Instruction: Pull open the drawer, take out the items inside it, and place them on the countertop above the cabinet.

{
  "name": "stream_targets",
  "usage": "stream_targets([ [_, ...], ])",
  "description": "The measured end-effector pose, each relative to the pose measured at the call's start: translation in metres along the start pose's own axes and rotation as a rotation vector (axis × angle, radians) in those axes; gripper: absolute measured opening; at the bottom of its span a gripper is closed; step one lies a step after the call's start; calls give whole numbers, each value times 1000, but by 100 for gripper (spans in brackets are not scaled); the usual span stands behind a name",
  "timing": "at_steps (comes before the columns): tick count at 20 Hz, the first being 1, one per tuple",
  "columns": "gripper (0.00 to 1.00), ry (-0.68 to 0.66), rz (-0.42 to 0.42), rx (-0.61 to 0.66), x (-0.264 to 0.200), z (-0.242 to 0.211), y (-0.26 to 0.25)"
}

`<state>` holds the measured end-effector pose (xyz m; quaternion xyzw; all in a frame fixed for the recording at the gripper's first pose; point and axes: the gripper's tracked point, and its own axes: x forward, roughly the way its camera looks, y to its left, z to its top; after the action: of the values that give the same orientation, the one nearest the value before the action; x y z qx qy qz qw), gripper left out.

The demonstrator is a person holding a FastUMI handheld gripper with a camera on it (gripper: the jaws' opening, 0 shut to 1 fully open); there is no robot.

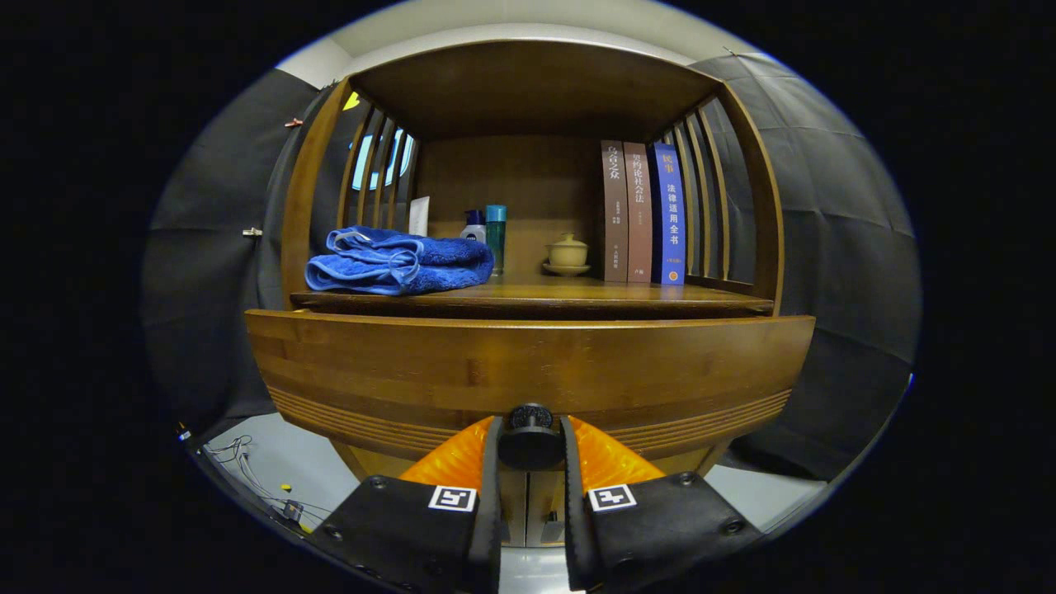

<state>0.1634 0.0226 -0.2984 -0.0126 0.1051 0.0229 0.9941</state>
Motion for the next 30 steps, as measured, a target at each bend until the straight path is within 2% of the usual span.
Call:
stream_targets([
  [7, 35, -10, -10, 1, -58, -9, -3],
  [14, 35, -4, -14, -1, -95, -20, -1],
  [21, 35, -12, -15, 15, -98, -21, -2],
  [24, 37, 36, -20, 2, -98, -24, -1],
  [26, 62, 50, -6, -6, -106, -15, 4],
  [29, 100, 34, -34, -28, -124, 7, -4],
  [30, 99, 32, -43, -38, -133, 20, -5],
])
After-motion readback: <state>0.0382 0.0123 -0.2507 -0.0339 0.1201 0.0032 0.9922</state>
